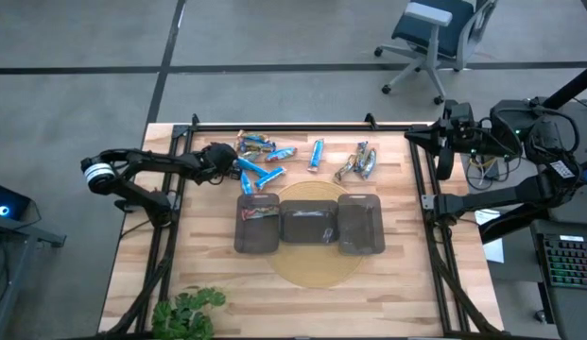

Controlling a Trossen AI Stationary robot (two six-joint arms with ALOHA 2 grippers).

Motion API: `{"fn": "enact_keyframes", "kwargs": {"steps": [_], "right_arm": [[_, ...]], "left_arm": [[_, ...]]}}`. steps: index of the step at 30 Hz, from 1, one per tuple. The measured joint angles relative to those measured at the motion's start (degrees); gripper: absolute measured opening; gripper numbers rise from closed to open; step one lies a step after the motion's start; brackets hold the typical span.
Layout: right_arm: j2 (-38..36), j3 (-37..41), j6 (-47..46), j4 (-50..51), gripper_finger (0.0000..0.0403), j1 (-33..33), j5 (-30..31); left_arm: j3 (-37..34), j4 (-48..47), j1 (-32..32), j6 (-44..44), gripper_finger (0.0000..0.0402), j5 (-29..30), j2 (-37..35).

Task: Pick and place Granola Bars by type
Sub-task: Put the red granola bar into the left black bin

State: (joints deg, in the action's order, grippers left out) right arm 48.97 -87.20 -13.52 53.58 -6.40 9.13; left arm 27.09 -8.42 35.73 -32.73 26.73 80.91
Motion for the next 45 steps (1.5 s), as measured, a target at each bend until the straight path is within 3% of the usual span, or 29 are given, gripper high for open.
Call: {"fn": "enact_keyframes", "kwargs": {"steps": [5, 8, 18, 28, 38, 45], "right_arm": [[0.00, 0.00, 0.00, -0.11, 0.0008, 0.00, 0.00], [0.00, 0.00, 0.00, -0.11, 0.0009, -0.02, 0.00], [0.00, 0.00, 0.19, -0.09, 0.0009, 0.00, -0.02], [0.00, 0.00, 0.20, -0.06, 0.0009, 0.00, -0.02], [0.00, 0.00, 0.42, -0.04, 0.0009, 0.00, -0.02], [0.00, 0.00, 0.43, -0.06, 0.0008, -0.01, -0.02]], "left_arm": [[-0.09, -0.16, 0.07, -0.14, 0.0015, -0.14, 0.03], [-0.11, -0.48, 0.07, 0.52, 0.0003, -0.32, -0.48], [-0.24, -5.61, 0.04, 1.13, 0.0000, -1.85, -3.54], [0.57, -13.32, 0.04, 1.59, 0.0000, 0.31, -13.65], [6.06, -21.83, 0.04, 4.98, 0.0000, 3.26, -23.96], [11.67, -25.36, -0.56, 6.66, 0.0000, 2.05, -28.01]]}}
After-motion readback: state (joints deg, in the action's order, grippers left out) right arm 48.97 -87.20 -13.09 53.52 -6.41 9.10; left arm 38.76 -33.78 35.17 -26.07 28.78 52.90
